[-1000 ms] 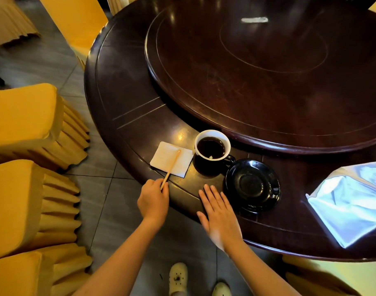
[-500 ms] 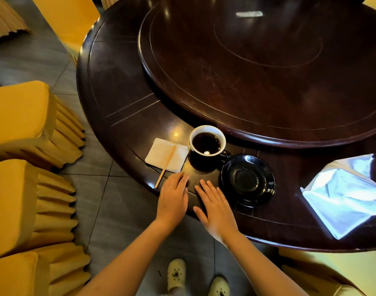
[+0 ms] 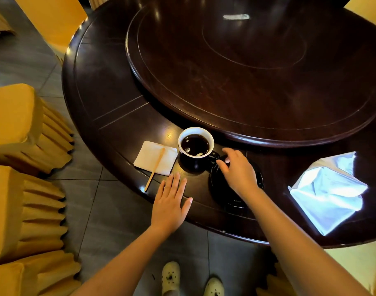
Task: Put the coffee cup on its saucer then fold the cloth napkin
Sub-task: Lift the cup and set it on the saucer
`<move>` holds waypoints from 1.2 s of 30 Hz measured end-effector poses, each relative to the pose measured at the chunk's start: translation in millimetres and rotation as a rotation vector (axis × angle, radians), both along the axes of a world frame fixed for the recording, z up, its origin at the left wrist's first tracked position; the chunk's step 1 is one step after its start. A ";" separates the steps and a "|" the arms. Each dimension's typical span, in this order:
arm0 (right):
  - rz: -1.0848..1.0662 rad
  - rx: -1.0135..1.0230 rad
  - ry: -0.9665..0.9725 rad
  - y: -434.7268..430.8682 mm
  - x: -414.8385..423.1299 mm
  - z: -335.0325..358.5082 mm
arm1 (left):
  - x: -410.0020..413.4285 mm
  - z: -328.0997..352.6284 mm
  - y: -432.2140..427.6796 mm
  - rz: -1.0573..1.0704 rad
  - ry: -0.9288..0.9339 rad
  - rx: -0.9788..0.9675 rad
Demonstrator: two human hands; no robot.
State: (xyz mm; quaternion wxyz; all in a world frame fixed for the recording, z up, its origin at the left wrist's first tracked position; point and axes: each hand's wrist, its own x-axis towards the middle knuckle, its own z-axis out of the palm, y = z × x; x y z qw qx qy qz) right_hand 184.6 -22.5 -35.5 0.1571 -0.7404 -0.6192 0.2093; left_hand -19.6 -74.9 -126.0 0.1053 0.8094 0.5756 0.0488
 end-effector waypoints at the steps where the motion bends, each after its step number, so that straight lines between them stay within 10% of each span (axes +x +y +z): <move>1: 0.037 -0.091 -0.023 8.5 2.9 0.9 | -0.2 0.0 0.2 -0.003 0.009 -0.008; 13: 0.128 -0.330 0.218 45.2 2.2 7.1 | 0.1 1.5 0.4 -0.001 0.043 -0.044; 36: 0.152 -0.132 0.413 8.9 77.4 28.4 | 1.3 6.4 0.4 0.014 0.072 -0.054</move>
